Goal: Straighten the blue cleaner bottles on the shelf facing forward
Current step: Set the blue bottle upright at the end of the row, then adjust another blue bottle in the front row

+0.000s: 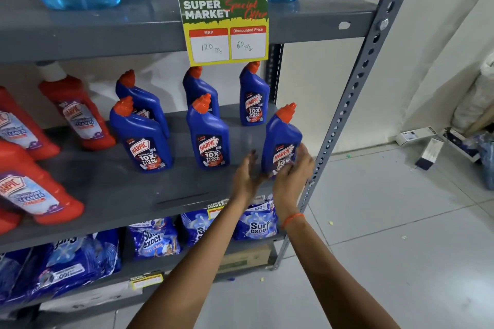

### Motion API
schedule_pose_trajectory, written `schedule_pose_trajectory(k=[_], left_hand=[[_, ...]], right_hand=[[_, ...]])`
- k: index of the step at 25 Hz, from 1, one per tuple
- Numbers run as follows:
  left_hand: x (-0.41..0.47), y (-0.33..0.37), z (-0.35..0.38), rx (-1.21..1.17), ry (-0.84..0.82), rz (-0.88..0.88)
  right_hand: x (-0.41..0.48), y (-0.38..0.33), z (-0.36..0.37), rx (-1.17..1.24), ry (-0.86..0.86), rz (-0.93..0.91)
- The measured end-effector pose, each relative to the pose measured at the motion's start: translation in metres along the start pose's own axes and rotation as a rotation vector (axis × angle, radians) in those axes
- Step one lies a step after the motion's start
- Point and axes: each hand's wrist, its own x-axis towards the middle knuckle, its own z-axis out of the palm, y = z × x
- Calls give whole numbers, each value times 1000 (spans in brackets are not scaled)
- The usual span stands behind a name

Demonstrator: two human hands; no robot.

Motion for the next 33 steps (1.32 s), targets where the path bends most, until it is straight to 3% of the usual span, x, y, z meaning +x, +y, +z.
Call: schedule_pose_trajectory(k=[5,7,8,10,12,14,17,27,33], left_hand=[[-14,13,-57,-203,404,230],[-2,16,-88,-153,578,239],[7,10,-100,-5,593,234],[27,-8,-115,180,424,172],[36,-14,-118,159,159,29],[41,-16,-122,139,47,-57],[37,-16,-128,149,-2,-99],[-11,-34,-120,153,37,11],[-18,-29,-123,117,6,-9]], right_hand=[[-33,-37,44,91,-190,-412],[-37,-34,67,60,-312,-414],[-36,-27,79,27,-363,-350],[-29,-12,95,-45,-423,-152],[-18,-1,101,-9,-524,60],[-12,2,102,11,-661,183],[-13,3,96,8,-699,184],[-44,25,61,108,-695,58],[-51,20,59,132,-619,68]])
